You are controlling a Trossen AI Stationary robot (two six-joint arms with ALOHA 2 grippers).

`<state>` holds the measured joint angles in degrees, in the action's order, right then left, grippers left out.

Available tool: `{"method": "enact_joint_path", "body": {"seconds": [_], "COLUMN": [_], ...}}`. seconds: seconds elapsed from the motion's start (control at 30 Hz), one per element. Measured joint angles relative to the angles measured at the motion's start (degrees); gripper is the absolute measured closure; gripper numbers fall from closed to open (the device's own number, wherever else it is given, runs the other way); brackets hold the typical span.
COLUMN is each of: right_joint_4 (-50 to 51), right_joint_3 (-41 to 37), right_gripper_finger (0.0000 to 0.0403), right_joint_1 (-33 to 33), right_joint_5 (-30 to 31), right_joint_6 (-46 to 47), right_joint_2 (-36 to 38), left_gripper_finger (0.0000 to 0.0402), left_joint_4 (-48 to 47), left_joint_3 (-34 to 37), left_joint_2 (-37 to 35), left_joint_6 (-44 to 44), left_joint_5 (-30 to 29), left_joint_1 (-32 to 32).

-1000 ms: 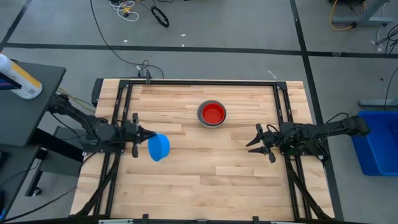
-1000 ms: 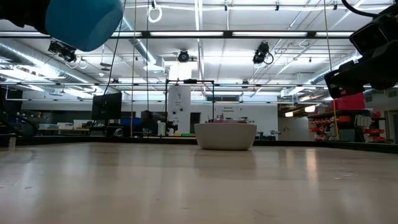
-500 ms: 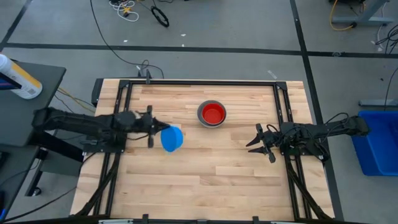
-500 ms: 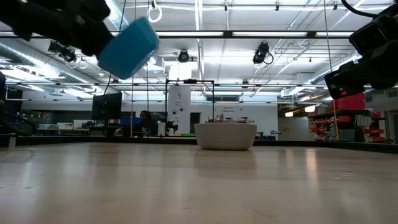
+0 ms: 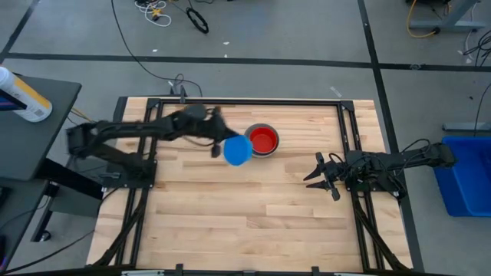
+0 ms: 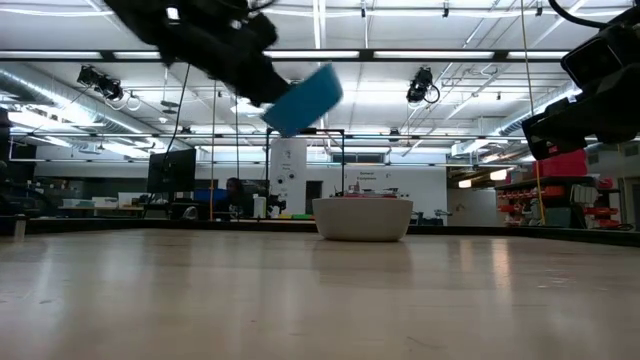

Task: Nest bowls inside each other
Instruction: Stack the light blue bowl on top of the red bowl

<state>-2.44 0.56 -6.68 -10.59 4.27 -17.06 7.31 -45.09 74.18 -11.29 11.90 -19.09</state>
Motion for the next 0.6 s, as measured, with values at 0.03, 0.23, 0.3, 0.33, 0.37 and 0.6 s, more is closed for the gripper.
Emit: {"method": "enact_joint_path", "body": {"seconds": [0.03,0.23,0.3,0.33,0.37,0.6], "right_joint_4": [0.0,0.0,0.0,0.0,0.0,0.0], "right_joint_3": [0.0,0.0,0.0,0.0,0.0,0.0], "right_gripper_finger": [0.027,0.0272,0.0272,0.0272,0.0271,0.0269], "right_joint_1": [0.0,0.0,0.0,0.0,0.0,0.0], "right_joint_5": [0.0,-0.1,-0.1,-0.1,-0.1,-0.2], "right_joint_6": [0.0,0.0,0.8,1.1,1.3,2.0], "right_joint_2": [0.0,0.0,0.0,0.0,0.0,-0.2], "left_gripper_finger": [0.0396,0.0396,0.0396,0.0396,0.0396,0.0396], "left_joint_4": [-1.0,-12.4,-17.7,-20.1,-22.8,-39.5], "left_joint_3": [-2.6,-21.6,-28.6,-31.7,-35.1,-56.2], "left_joint_2": [3.0,20.2,25.0,26.9,28.9,39.2], "left_joint_6": [-1.0,-6.5,-8.5,-9.1,-9.9,-13.9], "left_joint_5": [0.7,2.3,2.2,2.1,2.0,0.7], "left_joint_1": [-0.6,-2.8,-3.2,-3.3,-3.3,-4.0]}}
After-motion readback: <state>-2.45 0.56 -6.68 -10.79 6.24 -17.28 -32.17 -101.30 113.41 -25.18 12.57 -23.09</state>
